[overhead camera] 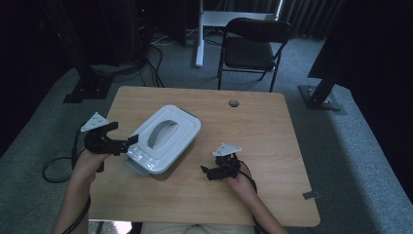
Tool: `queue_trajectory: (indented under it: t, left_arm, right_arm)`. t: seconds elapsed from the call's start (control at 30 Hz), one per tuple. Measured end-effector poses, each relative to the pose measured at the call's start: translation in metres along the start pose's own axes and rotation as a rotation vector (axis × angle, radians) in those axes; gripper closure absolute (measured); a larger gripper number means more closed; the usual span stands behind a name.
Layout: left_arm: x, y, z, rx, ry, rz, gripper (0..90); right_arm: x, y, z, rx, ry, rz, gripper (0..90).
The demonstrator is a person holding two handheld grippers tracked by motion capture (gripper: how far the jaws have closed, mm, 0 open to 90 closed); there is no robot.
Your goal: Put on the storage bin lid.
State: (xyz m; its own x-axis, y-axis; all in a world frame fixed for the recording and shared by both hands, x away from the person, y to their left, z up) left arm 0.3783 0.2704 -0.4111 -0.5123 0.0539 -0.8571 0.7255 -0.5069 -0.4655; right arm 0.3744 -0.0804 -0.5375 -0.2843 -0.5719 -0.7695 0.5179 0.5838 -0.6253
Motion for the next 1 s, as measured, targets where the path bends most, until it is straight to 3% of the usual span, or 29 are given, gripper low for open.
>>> queue_trajectory:
  t: [0.17, 0.33, 0.4, 0.57, 0.63, 0.73, 0.87, 1.0]
  left_arm:
    - [0.008, -0.002, -0.023, -0.059, -0.022, 0.025, 0.6]
    - [0.018, 0.001, -0.049, -0.147, -0.045, 0.051, 0.5]
    - [0.021, 0.002, -0.055, -0.165, -0.063, 0.047, 0.6]
    - [0.039, 0.014, -0.086, -0.207, -0.141, 0.046, 0.6]
    - [0.046, 0.021, -0.093, -0.226, -0.143, 0.040, 0.6]
    - [0.057, 0.035, -0.102, -0.237, -0.182, 0.023, 0.5]
    - [0.068, 0.053, -0.111, -0.274, -0.181, 0.001, 0.6]
    - [0.073, 0.067, -0.112, -0.283, -0.178, 0.010, 0.5]
  right_arm:
    - [0.003, 0.000, 0.001, -0.001, -0.001, -0.009, 12.8]
    - [0.003, 0.001, 0.001, 0.000, -0.004, -0.015, 12.9]
    - [0.003, 0.001, 0.001, 0.001, -0.005, -0.016, 12.9]
    - [0.004, 0.001, 0.002, 0.001, -0.001, -0.015, 12.9]
    - [0.005, 0.001, 0.003, 0.000, -0.002, -0.018, 12.9]
    - [0.004, 0.001, 0.003, -0.002, 0.003, -0.014, 12.9]
    - [0.005, 0.002, 0.002, -0.003, 0.000, -0.016, 12.8]
    - [0.006, 0.002, 0.003, -0.005, 0.007, -0.019, 12.9]
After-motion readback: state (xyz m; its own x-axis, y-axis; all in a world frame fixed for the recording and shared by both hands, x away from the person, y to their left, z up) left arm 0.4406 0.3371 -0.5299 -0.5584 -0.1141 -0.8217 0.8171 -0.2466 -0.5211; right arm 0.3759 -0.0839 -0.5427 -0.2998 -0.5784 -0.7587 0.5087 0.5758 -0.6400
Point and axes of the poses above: each handheld gripper's, and its own axes: y roughly forward along the jaws, x roughly out of its underside, z roughly to its right, the point moved 5 cm from there along y, roughly forward along the jaws, and after that the axes turned 9 degrees about -y, right-handed, at the moved point
